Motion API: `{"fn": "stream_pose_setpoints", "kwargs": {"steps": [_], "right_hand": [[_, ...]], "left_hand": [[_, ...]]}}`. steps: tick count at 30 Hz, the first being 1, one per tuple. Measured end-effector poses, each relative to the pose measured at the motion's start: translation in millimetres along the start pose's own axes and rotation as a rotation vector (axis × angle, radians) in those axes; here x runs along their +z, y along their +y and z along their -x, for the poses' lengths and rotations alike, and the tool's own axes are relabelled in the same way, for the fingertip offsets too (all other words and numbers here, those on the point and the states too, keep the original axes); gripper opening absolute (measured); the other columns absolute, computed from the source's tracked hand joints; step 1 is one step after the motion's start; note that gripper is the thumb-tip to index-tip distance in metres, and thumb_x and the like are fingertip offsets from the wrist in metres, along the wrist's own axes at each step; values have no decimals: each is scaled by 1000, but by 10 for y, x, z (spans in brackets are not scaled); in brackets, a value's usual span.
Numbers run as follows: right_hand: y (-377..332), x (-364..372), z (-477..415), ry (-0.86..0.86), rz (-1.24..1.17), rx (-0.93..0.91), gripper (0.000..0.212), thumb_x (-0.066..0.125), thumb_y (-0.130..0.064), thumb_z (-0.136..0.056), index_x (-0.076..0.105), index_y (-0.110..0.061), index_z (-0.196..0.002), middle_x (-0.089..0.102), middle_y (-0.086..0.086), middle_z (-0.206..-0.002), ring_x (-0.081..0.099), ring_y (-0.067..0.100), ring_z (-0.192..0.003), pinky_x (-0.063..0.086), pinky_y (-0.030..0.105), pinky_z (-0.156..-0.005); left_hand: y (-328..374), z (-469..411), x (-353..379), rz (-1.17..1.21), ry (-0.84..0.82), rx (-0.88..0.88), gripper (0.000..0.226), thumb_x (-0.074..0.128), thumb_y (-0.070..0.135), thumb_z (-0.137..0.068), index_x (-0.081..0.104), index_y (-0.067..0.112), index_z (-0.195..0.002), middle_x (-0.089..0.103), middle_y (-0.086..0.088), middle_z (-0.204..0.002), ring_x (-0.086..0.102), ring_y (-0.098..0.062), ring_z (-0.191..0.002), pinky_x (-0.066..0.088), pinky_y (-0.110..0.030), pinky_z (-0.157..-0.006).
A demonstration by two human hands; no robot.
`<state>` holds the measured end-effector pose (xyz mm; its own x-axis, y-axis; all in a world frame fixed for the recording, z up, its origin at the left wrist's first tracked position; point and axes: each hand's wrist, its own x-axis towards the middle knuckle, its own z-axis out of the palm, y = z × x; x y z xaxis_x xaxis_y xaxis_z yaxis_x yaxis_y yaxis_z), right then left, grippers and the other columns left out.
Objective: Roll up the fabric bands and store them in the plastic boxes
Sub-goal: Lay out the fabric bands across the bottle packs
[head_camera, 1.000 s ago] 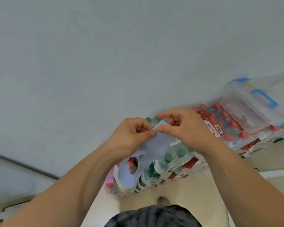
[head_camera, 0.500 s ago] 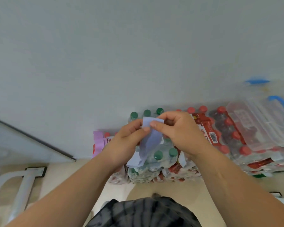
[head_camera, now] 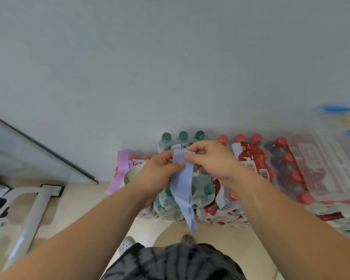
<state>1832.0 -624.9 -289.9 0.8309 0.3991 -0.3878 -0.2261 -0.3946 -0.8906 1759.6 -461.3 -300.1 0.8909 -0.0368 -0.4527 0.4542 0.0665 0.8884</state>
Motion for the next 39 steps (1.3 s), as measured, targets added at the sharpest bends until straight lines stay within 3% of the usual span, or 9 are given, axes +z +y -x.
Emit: {"fn": "stream_pose_setpoints", "kwargs": {"steps": [4, 7, 11, 17, 21, 26, 32, 35, 39], "right_hand": [[250, 83, -375, 33, 159, 48, 1, 73, -18, -90, 73, -18, -90, 66, -1, -75, 56, 9, -61, 46, 20, -60], [256, 80, -656, 59, 185, 46, 3, 69, -17, -92, 70, -18, -90, 65, -1, -76, 57, 11, -58, 45, 21, -54], [158, 28, -985, 176, 62, 84, 4, 64, -11, -94, 67, -9, -93, 67, 9, -76, 68, 18, -56, 54, 27, -49], [284, 142, -1165, 180, 35, 126, 22, 64, -7, -91, 66, -10, -113, 71, 6, -88, 75, 23, -77, 63, 44, -79], [378, 218, -1079, 232, 113, 46, 52, 69, -16, -86, 55, -23, -136, 60, -3, -127, 68, 23, -106, 57, 41, -94], [342, 444, -809, 375, 216, -106, 31, 69, -19, -89, 63, -20, -120, 46, -9, -134, 60, -4, -92, 47, 10, -84], [47, 1108, -692, 340, 360, -233, 13, 68, -27, -91, 71, -21, -102, 55, -12, -113, 52, 6, -105, 40, 18, -90], [-79, 1559, -785, 153, 167, 1, 13, 61, -30, -96, 72, -22, -94, 68, -8, -95, 63, 10, -89, 50, 22, -77], [115, 2053, -1079, 1, 123, 284, 24, 53, -28, -100, 73, -17, -109, 73, 7, -100, 68, 27, -92, 54, 44, -90]], "left_hand": [[-331, -248, -49, -248, 155, -89, 17, 64, 22, -89, 69, 25, -104, 76, -10, -96, 72, -32, -93, 57, -57, -88], [-373, -424, -48, -488, 269, -56, 26, 69, 23, -88, 61, 25, -113, 70, -10, -90, 66, -23, -79, 57, -45, -76], [-379, -524, -38, -817, 314, 135, 66, 72, 32, -83, 39, 28, -140, 57, 2, -120, 64, -22, -94, 54, -39, -81], [-543, -606, -128, -1454, 134, 288, 47, 56, 44, -88, 55, 32, -134, 48, -3, -135, 51, -30, -112, 46, -42, -92], [-602, -606, -247, -1457, 92, 353, 47, 53, 49, -90, 56, 33, -134, 48, -4, -138, 50, -31, -110, 45, -43, -94], [-637, -569, -536, -1196, 173, 389, 42, 53, 48, -88, 65, 28, -122, 60, -2, -125, 60, -28, -105, 52, -42, -88], [-836, -660, -1450, -1065, 284, -36, 27, 62, 40, -90, 68, 25, -111, 66, 0, -114, 62, -24, -104, 51, -35, -87], [-927, -781, -1890, -1083, 205, -211, 34, 63, 43, -89, 66, 24, -116, 68, -2, -117, 63, -24, -105, 48, -31, -86], [-1048, -1043, -2228, -1116, 78, -253, 48, 63, 51, -88, 62, 20, -124, 68, -5, -122, 63, -27, -110, 49, -33, -89]]}}
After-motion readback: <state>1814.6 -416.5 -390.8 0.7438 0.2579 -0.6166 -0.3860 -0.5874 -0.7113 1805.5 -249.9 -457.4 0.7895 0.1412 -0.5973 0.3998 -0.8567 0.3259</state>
